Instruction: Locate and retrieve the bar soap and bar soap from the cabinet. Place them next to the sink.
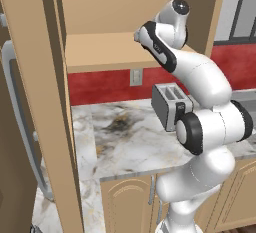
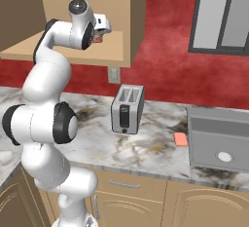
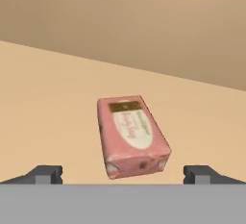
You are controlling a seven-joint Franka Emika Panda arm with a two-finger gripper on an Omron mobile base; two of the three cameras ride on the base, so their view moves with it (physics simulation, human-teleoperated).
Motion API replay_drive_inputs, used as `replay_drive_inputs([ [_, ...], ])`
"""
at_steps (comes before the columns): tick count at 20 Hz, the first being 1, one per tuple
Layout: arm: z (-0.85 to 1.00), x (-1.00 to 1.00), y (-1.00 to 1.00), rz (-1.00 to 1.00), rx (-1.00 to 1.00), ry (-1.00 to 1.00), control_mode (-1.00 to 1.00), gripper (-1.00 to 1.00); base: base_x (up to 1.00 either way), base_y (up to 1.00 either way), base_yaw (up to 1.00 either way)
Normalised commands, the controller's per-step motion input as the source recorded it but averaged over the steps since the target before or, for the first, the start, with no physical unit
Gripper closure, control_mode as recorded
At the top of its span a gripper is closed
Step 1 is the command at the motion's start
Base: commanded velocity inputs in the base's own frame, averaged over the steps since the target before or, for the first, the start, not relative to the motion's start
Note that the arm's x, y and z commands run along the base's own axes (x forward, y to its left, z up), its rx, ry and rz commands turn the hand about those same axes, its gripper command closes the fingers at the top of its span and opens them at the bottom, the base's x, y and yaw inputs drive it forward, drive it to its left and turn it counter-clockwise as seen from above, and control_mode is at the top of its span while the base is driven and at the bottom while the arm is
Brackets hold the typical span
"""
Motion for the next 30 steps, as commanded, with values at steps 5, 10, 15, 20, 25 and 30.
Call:
replay_drive_inputs([
  [5, -0.04, 0.23, 0.00, 0.00, 0.00, 0.03, -1.00, -1.00, 0.00, 0.00, 0.00],
  [10, -0.03, 0.20, 0.00, 0.01, 0.00, 0.02, -1.00, -1.00, 0.00, 0.00, 0.00],
  [15, -0.02, 0.21, 0.00, 0.01, 0.00, 0.01, -1.00, -1.00, 0.00, 0.00, 0.00],
  [20, -0.04, 0.21, 0.00, 0.01, 0.00, 0.02, -1.00, -1.00, 0.00, 0.00, 0.00],
  [25, -0.09, 0.17, 0.00, 0.01, 0.00, 0.04, -1.00, -1.00, 0.00, 0.00, 0.00],
  [30, -0.08, 0.11, 0.00, 0.02, 0.00, 0.04, -1.00, -1.00, 0.00, 0.00, 0.00],
])
